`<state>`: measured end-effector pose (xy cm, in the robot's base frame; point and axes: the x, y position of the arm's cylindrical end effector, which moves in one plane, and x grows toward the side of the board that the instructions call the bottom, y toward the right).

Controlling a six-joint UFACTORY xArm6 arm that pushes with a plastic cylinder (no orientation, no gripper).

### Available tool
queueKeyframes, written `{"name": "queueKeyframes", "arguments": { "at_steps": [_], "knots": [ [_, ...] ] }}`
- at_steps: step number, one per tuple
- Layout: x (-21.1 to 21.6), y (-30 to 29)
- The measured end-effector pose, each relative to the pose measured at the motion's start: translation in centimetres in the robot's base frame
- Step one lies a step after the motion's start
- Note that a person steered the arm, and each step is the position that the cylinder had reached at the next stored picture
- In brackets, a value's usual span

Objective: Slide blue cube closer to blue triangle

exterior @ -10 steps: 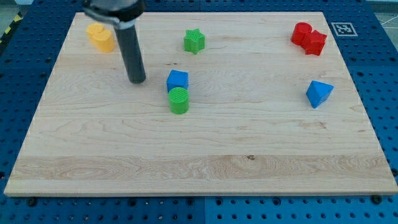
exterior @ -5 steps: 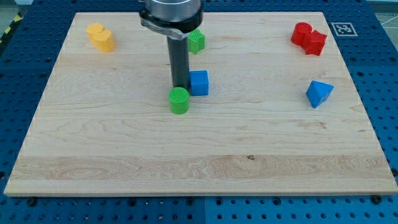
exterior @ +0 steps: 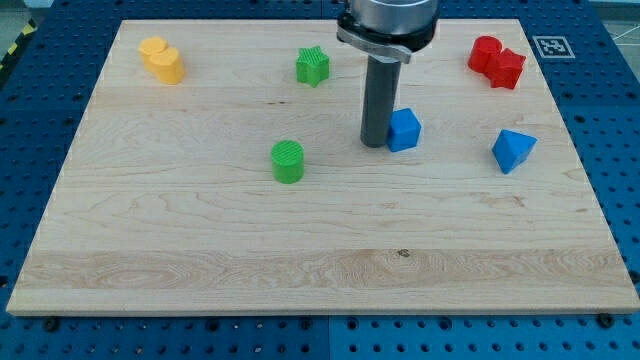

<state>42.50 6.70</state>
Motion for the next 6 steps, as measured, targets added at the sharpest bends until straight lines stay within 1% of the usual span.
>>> {"name": "queueKeyframes", "arguments": {
  "at_steps": [4,5,6],
  "knots": [
    [0.0,7.7],
    [0.0,8.8],
    [0.0,8.6]
  ]
}}
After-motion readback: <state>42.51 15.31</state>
